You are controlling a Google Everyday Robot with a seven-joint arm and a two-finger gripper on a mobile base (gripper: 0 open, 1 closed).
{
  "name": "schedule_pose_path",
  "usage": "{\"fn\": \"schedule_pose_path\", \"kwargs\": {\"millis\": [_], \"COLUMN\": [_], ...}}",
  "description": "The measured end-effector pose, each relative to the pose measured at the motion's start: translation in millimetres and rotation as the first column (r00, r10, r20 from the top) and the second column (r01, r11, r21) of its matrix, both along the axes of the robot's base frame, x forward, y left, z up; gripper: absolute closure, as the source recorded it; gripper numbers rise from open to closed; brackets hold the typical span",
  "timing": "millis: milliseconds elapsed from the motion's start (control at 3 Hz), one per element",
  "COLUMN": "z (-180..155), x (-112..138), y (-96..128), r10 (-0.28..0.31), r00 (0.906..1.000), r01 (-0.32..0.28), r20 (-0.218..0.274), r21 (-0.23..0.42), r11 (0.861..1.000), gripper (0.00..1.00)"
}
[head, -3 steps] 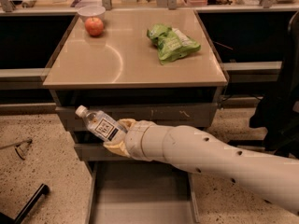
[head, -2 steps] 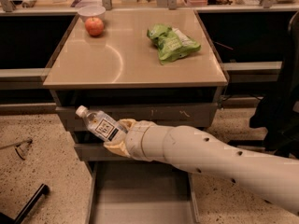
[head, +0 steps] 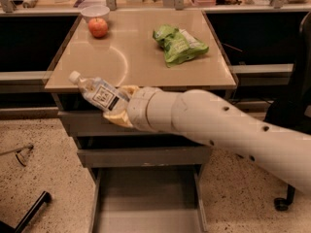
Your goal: Pick blue plastic bottle from bottom drawer and place on counter
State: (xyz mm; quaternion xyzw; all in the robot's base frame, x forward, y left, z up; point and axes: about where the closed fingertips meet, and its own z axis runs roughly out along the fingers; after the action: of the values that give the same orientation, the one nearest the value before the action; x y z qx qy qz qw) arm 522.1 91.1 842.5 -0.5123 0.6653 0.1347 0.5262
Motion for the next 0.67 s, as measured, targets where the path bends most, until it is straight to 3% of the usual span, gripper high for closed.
{"fn": "schedule_pose_path", "kwargs": {"millis": [333, 667], "z": [53.0, 53.0], "x": [30.7, 30.7], "y": [5.6, 5.6], "r10": [0.008, 0.008], "r00": [0.9947, 0.9947], "r01": [-0.012, -0.012], "r20": [0.102, 0.102], "r21": [0.039, 0.039], "r11": [0.999, 0.999], "gripper": [1.0, 1.0]}}
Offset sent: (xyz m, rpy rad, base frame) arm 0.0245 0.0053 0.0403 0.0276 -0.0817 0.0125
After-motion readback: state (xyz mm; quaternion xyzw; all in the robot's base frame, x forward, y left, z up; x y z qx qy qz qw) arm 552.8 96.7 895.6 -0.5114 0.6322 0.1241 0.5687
